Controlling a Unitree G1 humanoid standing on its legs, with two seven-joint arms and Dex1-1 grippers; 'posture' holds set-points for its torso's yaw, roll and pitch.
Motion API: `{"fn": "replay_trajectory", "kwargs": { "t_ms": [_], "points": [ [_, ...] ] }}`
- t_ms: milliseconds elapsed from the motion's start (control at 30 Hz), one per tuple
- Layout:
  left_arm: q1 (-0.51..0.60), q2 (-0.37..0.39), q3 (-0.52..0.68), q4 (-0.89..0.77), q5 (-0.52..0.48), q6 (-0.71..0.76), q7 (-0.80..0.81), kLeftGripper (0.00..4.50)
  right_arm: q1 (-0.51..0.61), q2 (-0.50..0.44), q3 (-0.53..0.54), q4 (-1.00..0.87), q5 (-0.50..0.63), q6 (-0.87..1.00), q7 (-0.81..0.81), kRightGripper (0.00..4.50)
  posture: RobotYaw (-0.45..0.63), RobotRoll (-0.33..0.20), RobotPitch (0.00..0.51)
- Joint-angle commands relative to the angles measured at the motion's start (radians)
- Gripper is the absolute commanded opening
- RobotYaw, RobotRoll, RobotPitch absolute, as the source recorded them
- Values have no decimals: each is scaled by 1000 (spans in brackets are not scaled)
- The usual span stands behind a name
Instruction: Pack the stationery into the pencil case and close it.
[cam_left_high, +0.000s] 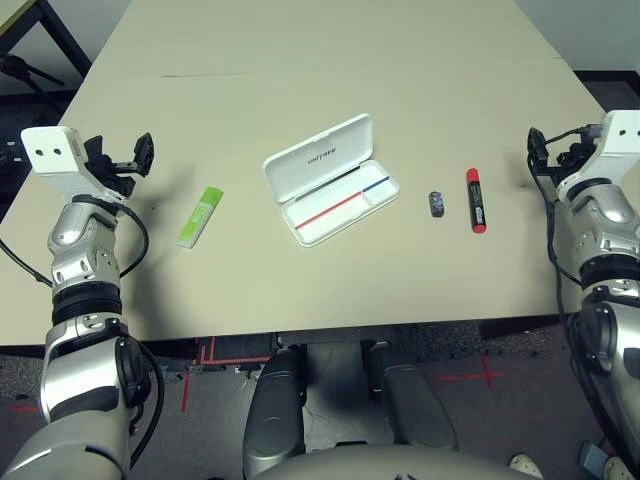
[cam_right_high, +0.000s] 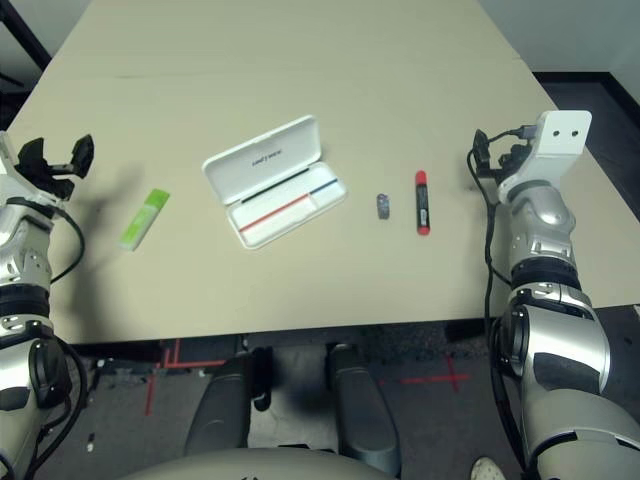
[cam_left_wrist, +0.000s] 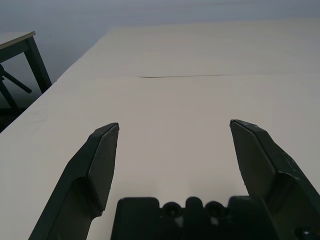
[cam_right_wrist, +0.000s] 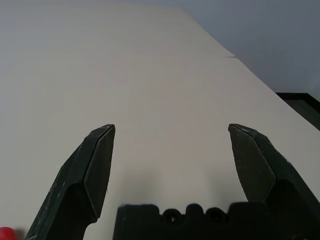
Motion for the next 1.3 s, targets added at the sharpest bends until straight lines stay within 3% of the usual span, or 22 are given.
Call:
{"fn": "replay_trajectory", "kwargs": {
  "t_ms": [33, 700, 867, 1167, 1300],
  "points": [
    [-1, 1, -5, -32, -1, 11, -3, 4470, 7, 9, -4, -11, 6, 3, -3, 4500, -74, 0, 222],
    [22, -27, -4, -106, -5, 43, 8, 4470, 5, -33, -9, -13, 12, 18, 43, 4500, -78, 0, 223],
    [22, 8, 17, -106, -12, 49, 0, 4470, -11, -41, 18, -38, 13, 78, 152, 4500, -41, 0, 225],
    [63, 40, 31, -191, -47, 102, -47, 4470, 34, -126, 178, -241, -15, 248, 570, 4500, -25, 0, 237],
    [60, 45, 24, -219, -59, 129, -78, 4470, 50, -144, 210, -313, -15, 308, 637, 4500, -4, 0, 234]
  ]
}}
